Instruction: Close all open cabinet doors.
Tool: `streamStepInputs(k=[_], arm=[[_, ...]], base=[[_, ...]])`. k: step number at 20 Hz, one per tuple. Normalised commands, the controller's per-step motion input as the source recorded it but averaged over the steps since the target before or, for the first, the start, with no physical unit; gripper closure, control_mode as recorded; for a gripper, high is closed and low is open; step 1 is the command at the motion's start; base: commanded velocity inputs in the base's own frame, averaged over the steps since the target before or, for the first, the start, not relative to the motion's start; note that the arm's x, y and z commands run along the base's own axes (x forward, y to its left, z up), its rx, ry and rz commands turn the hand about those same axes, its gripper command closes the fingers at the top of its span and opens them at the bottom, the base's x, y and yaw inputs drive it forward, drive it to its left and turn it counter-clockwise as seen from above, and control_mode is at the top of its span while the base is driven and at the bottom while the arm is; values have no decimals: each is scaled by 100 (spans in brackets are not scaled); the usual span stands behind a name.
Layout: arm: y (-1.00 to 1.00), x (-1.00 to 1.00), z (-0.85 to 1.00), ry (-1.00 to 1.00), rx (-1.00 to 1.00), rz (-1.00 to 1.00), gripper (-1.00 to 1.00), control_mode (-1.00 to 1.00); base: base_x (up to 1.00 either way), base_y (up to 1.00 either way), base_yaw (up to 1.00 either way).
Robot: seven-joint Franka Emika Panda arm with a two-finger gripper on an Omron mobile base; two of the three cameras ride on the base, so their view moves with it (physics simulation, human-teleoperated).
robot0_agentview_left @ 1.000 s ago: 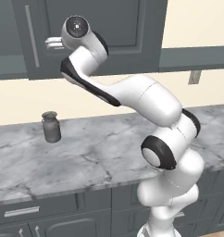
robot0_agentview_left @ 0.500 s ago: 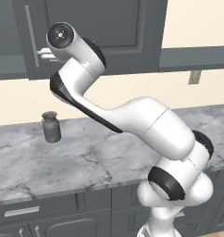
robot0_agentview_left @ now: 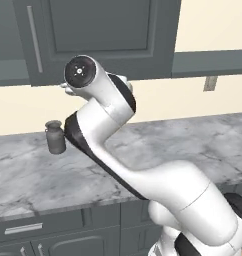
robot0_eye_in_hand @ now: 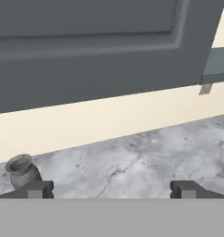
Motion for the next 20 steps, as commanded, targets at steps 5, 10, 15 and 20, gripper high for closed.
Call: streamStepInputs(k=[5, 10, 15, 20], arm=[[-100, -10, -98, 4, 0, -1, -100, -100], [-100, -48, -24, 11, 5, 1, -100, -100], [-93, -100, 0, 14, 18, 3, -100, -100], [-82, -100, 0, 8, 18, 4, -100, -100]], base=[[0, 0, 0], [0, 0, 0], [0, 0, 0], [0, 0, 0]])
